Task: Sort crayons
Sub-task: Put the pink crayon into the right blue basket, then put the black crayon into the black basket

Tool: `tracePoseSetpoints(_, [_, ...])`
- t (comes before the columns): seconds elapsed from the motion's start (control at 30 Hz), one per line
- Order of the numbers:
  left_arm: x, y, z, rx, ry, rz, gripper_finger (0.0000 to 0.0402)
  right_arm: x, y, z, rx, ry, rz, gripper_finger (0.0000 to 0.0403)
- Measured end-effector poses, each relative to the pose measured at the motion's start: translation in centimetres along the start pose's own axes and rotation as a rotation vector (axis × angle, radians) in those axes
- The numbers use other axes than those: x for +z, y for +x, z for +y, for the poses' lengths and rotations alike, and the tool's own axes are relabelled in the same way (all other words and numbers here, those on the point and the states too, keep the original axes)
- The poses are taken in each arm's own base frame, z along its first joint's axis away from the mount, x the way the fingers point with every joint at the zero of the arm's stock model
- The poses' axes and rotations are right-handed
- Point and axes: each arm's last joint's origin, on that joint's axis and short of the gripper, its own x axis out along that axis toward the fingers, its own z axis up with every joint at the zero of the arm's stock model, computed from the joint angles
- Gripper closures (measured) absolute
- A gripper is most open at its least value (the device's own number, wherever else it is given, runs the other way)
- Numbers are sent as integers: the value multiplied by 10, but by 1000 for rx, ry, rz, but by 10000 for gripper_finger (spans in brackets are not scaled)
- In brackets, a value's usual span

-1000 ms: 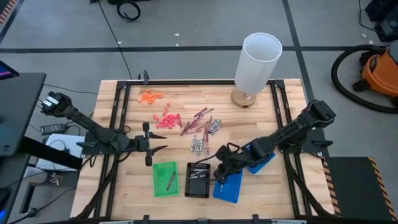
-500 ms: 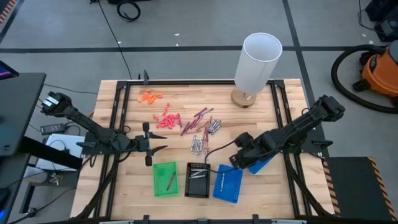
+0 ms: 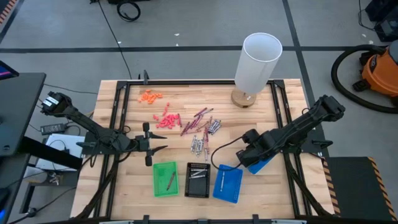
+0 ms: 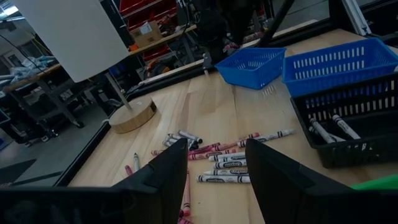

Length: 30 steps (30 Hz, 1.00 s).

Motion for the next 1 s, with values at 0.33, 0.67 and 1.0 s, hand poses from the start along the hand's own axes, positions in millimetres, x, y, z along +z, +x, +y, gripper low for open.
tracePoseSetpoints(0.33, [0, 0, 0, 0, 1, 1, 228, -8, 34, -14, -92, 67, 76, 368])
tracePoseSetpoints(0.67, [0, 0, 0, 0, 1, 1, 228, -12, 51, -15, -57, 119, 101, 347])
tracePoseSetpoints(1.0, [0, 0, 0, 0, 1, 0, 228, 1, 31, -11, -59, 56, 114, 277])
